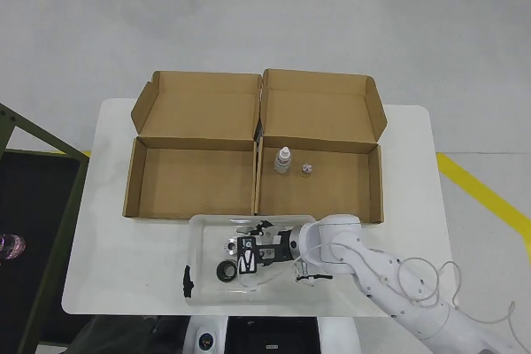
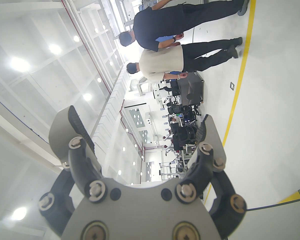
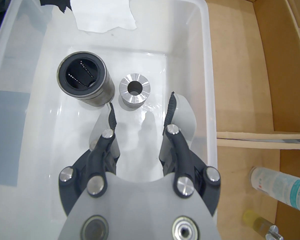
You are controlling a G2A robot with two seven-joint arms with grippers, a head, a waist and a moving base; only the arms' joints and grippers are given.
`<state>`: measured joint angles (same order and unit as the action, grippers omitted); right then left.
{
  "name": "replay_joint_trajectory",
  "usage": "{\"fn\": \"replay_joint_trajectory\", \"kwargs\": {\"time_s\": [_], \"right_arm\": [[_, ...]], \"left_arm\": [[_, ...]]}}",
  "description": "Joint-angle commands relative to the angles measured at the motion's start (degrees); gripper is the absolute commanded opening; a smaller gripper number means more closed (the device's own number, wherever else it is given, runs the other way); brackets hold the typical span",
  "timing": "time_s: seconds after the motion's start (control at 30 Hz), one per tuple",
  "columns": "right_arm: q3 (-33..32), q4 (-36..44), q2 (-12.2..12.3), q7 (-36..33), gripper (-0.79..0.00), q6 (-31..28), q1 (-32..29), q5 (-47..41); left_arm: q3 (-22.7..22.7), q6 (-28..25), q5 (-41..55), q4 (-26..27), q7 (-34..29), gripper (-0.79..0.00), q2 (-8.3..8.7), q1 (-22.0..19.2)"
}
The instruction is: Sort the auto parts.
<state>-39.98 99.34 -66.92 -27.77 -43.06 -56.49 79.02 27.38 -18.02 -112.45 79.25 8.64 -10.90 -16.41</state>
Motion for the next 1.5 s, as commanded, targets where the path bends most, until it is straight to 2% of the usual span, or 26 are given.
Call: {"fn": "replay_joint_trajectory", "kwargs": {"time_s": [0.0,1.3,1.4,1.47], "right_arm": [[0.5,-0.6,-0.3,0.0,-0.406,0.3,0.3,0.0],[8.1,-11.1,-6.0,1.2,-0.422,1.3,7.1,0.0],[8.3,-11.9,-6.4,1.4,-0.496,1.2,7.5,0.1],[8.4,-12.2,-6.6,1.5,-0.6,1.1,7.6,-0.1]], "left_arm": [[0.0,0.0,0.0,0.0,0.0,0.0,0.0,0.0],[0.0,0.0,0.0,0.0,0.0,0.0,0.0,0.0],[0.0,0.0,0.0,0.0,0.0,0.0,0.0,0.0],[0.0,0.0,0.0,0.0,0.0,0.0,0.0,0.0]]}}
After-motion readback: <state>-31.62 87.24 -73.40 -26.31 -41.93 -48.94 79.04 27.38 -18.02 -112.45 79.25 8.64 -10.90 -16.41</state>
